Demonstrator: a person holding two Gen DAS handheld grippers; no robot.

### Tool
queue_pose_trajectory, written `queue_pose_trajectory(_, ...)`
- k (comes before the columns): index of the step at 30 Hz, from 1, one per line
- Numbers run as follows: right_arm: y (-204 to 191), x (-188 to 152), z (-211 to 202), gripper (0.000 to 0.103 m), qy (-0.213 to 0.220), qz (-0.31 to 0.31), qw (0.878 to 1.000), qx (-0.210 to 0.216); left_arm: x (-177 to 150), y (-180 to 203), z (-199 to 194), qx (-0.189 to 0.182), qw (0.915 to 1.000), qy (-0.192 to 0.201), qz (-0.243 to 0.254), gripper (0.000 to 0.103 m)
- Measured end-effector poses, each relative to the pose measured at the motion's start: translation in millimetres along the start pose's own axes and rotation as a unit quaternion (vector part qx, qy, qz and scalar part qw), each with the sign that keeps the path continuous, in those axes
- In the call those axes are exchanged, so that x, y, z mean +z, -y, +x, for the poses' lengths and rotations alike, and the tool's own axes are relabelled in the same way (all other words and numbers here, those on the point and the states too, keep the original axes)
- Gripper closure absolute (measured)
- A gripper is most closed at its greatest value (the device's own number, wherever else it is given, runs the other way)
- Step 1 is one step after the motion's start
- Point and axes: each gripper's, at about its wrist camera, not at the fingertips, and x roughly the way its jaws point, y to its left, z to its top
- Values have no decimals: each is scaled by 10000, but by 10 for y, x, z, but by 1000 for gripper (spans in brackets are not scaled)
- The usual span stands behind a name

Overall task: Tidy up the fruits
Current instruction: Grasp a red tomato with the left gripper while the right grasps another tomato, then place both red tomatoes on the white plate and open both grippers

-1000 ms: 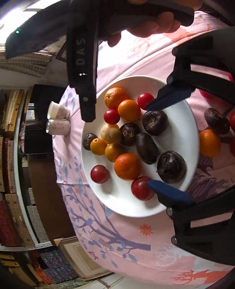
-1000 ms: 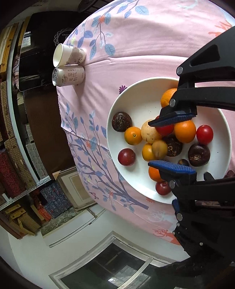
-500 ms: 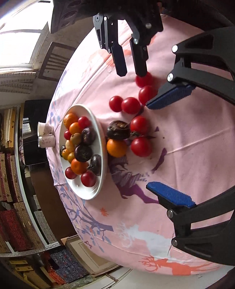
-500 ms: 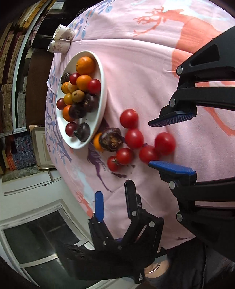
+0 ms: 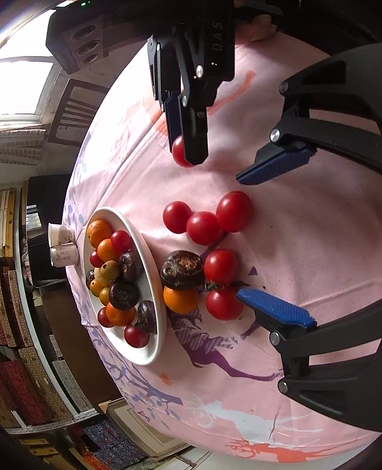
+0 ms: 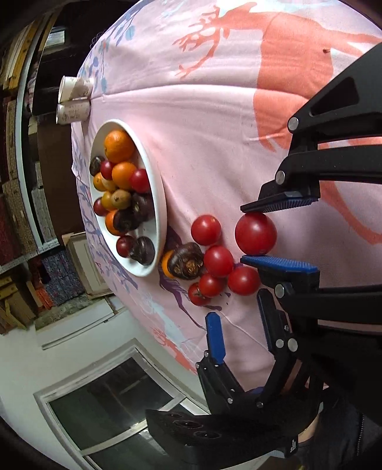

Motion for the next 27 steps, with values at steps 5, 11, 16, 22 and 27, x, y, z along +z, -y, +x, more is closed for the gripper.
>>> queue_pose_trajectory(5,116,6,-57,74,53,168,9998,105,90,142,153,-74,9998,-162,-70,72)
queue_pose_trajectory(11,123,-5,-87,74,128,134,9995,250,82,93,72,-200,9991,-157,-331,73)
queue_pose_trajectory(16,103,2,-100,74,168,95,9995,249,57,-38,-302,-153,9982,282,-506,73)
queue_pose_trajectory(22,134,477,-134,74,176,162,9994,235,350,-525,-475,182,9938,691,-848,73)
queue_pose_trajectory(27,170,1226,63,74,353,219,9991,-9,851,-885,-156,148,9920,646,-1072,73)
